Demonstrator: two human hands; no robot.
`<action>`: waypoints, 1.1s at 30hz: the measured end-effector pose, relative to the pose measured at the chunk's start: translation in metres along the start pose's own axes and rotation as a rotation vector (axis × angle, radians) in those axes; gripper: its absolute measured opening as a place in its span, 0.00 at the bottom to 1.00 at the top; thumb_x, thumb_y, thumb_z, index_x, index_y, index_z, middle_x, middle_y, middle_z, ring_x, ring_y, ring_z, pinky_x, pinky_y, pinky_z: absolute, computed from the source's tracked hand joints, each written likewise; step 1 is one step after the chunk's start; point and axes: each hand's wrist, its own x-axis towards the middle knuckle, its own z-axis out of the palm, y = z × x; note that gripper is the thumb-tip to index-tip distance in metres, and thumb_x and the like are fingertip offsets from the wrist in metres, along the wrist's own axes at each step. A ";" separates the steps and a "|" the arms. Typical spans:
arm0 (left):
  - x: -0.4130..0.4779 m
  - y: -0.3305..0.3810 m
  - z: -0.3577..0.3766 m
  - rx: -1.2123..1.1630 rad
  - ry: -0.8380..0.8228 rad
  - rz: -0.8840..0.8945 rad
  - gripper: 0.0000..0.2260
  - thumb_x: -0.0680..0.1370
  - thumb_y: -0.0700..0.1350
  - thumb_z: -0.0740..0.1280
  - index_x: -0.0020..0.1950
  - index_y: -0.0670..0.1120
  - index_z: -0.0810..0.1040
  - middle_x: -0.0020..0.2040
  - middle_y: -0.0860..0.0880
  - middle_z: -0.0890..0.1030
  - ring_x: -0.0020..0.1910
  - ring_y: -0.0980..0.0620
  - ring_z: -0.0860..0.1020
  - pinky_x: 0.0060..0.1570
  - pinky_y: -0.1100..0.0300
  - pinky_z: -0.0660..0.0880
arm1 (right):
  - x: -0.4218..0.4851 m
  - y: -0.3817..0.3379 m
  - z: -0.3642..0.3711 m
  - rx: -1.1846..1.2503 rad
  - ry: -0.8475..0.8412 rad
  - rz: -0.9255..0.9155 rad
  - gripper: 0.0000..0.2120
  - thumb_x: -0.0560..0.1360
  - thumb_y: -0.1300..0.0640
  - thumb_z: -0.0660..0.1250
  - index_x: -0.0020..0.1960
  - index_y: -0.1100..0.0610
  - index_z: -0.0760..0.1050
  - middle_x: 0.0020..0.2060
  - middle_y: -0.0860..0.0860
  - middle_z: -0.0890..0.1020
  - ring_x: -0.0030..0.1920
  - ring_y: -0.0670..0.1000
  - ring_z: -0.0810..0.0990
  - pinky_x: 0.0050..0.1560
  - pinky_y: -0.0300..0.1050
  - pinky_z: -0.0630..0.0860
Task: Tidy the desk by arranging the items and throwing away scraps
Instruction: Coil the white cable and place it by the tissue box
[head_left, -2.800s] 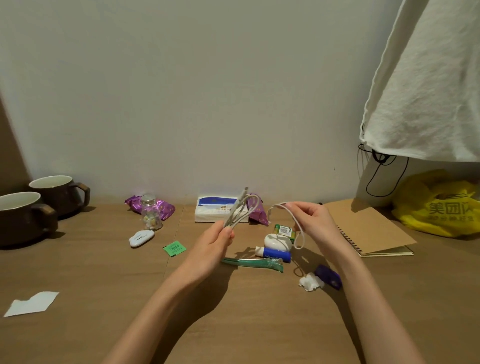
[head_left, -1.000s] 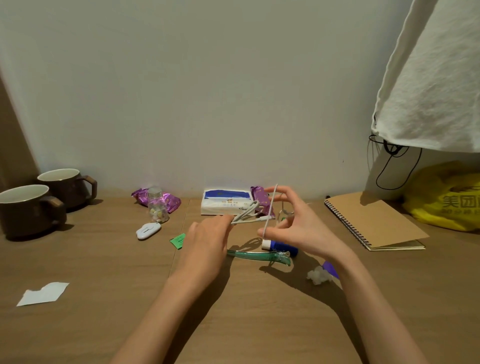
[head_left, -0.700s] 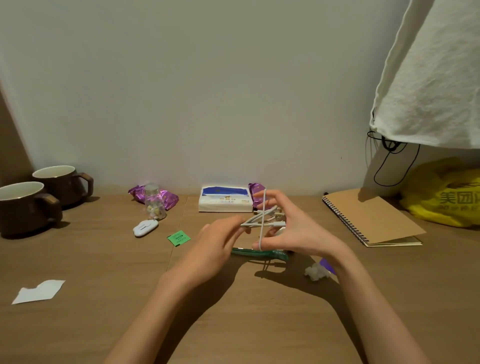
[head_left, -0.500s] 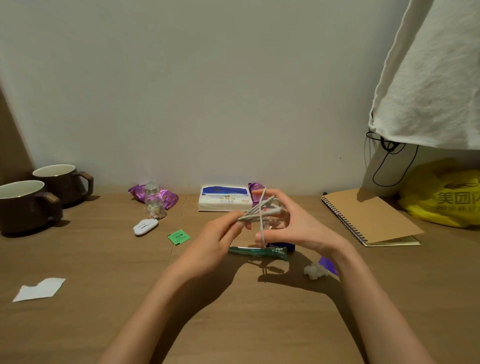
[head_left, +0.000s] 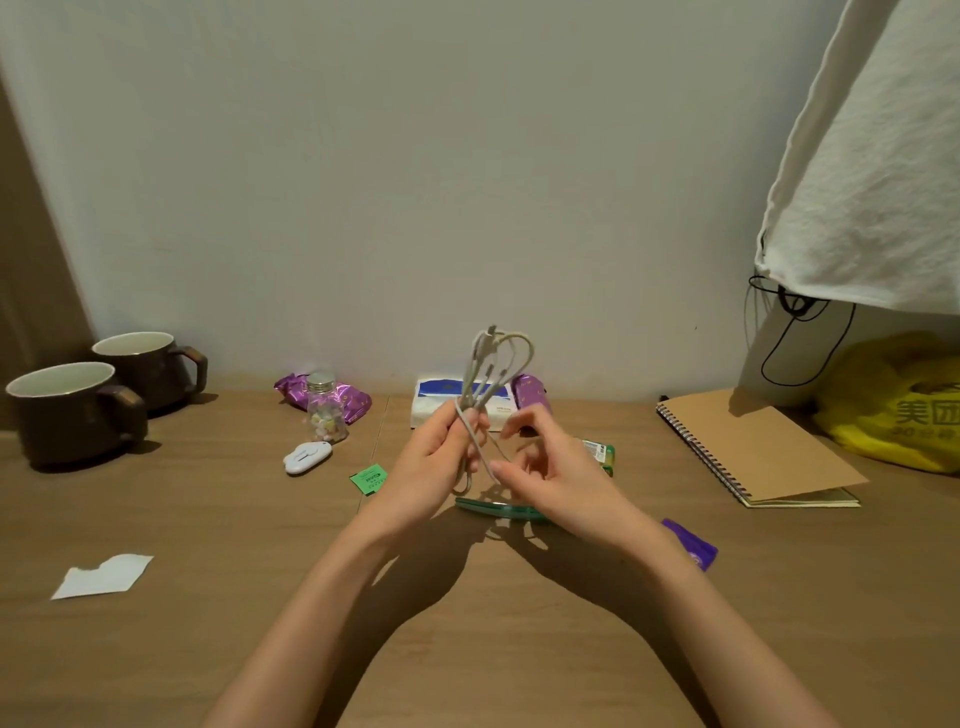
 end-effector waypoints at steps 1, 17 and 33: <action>0.001 0.000 -0.001 0.001 0.014 -0.005 0.11 0.82 0.45 0.53 0.51 0.42 0.73 0.37 0.49 0.70 0.32 0.59 0.70 0.32 0.71 0.68 | 0.001 0.001 0.001 0.002 0.078 -0.038 0.19 0.76 0.53 0.68 0.62 0.49 0.65 0.35 0.50 0.81 0.35 0.55 0.80 0.40 0.59 0.79; -0.003 -0.004 0.009 0.205 -0.164 -0.045 0.09 0.82 0.44 0.53 0.50 0.45 0.73 0.36 0.52 0.70 0.34 0.59 0.68 0.35 0.69 0.68 | 0.003 -0.005 -0.005 0.077 0.680 -0.201 0.05 0.77 0.56 0.66 0.52 0.51 0.77 0.38 0.44 0.82 0.38 0.45 0.82 0.35 0.41 0.80; 0.005 -0.008 0.000 -0.062 -0.027 -0.157 0.11 0.82 0.44 0.52 0.46 0.44 0.71 0.32 0.52 0.68 0.30 0.58 0.70 0.28 0.71 0.68 | 0.006 -0.002 -0.014 0.007 0.345 -0.019 0.12 0.81 0.52 0.58 0.62 0.49 0.74 0.33 0.47 0.77 0.33 0.41 0.74 0.33 0.34 0.72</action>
